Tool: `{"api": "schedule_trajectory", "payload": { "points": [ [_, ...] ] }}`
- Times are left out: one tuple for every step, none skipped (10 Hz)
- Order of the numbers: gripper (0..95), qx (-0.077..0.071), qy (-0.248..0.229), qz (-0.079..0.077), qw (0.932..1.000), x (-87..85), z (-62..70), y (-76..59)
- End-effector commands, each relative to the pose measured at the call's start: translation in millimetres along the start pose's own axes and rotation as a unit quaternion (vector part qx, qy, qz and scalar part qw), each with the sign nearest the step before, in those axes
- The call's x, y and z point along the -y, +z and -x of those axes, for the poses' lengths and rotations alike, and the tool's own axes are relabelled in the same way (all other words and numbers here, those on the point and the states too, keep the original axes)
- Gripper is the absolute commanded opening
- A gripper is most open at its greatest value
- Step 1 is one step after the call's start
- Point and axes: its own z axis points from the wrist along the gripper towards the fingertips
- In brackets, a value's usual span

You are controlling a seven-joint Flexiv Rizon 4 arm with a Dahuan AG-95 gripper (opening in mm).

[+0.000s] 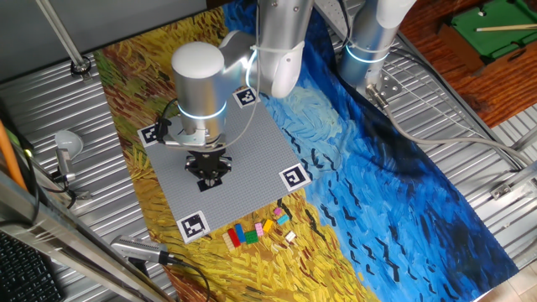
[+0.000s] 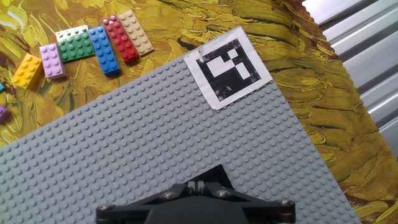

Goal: Stack small Lego blocks one on top of the other

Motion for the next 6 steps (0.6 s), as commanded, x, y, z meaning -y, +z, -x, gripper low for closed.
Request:
{"api": "schedule_trajectory", "payload": {
  "points": [
    [19.0,0.007,-0.010,0.005,0.9999,-2.0,-0.1,-0.1],
    [19.0,0.007,-0.013,0.005,0.9999,-2.9,-0.5,-0.5],
    [19.0,0.006,-0.013,0.004,0.9999,-3.5,-0.9,-0.5],
    [19.0,0.003,-0.014,0.003,0.9999,-3.7,-0.9,-0.1],
    [19.0,0.003,-0.015,0.003,0.9999,-3.8,-0.9,0.6],
    [0.0,0.003,-0.014,0.002,0.9999,-3.8,-0.9,0.6]
  ]
}}
